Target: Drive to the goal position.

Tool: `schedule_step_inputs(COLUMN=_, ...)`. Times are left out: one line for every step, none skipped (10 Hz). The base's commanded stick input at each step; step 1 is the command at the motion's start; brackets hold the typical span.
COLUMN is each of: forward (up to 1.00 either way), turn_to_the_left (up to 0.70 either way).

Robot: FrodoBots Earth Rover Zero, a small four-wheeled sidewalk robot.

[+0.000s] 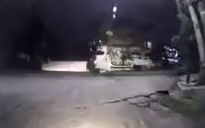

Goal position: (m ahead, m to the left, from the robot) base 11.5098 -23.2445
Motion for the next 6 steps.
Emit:
schedule_step_inputs(forward=0.7, turn_to_the_left=0.0)
schedule_step_inputs(forward=0.7, turn_to_the_left=0.0)
schedule_step_inputs(forward=0.7, turn_to_the_left=0.0)
schedule_step_inputs(forward=0.7, turn_to_the_left=-0.04)
schedule_step_inputs(forward=0.7, turn_to_the_left=-0.17)
schedule_step_inputs(forward=0.7, turn_to_the_left=-0.35)
